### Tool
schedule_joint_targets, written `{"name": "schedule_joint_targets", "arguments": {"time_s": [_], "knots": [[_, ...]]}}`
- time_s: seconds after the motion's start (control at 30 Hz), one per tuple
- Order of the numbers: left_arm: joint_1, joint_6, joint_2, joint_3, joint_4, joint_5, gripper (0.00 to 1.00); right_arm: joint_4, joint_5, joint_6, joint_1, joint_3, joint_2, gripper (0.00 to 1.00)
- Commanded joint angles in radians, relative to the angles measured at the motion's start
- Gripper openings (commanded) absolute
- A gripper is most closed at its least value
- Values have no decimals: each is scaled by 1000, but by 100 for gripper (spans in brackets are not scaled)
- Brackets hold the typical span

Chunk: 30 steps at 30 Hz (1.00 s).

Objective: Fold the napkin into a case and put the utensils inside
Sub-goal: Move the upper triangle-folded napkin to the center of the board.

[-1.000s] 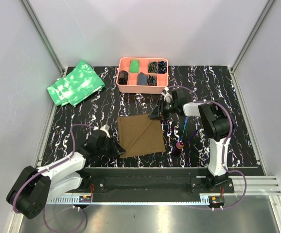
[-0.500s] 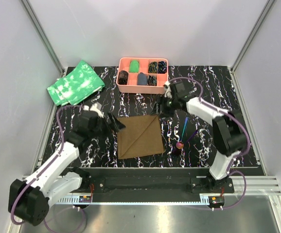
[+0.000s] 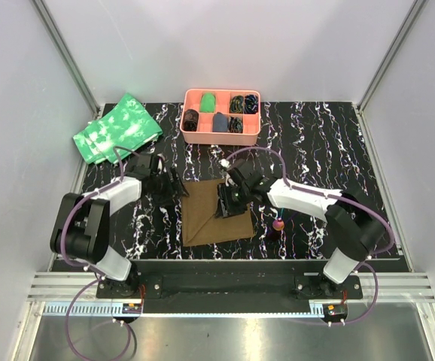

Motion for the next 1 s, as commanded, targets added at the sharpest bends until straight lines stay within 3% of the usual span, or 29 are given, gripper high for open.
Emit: {"name": "schedule_joint_targets", "arguments": {"time_s": [0.0,0.17,0.37,0.6,0.8,0.87,0.97], "knots": [[6,10,65,84,110,52,75,63,42,-9,-7,-56,27,39],[4,-6,70,98,129,31,66,105,22,-18,-7,-74,73,31],[4,-3,129,139,111,21,68,189,-48,15,-7,-85,132,24],[-4,3,172,139,100,-6,65,194,-7,8,-14,-105,134,17],[-7,-16,166,107,121,-45,49,188,16,-40,-68,-140,148,14],[-5,-37,151,76,150,-43,41,186,22,-84,-103,-152,142,13],[-7,-69,114,23,195,-42,37,152,67,-175,-132,-137,134,13]]}}
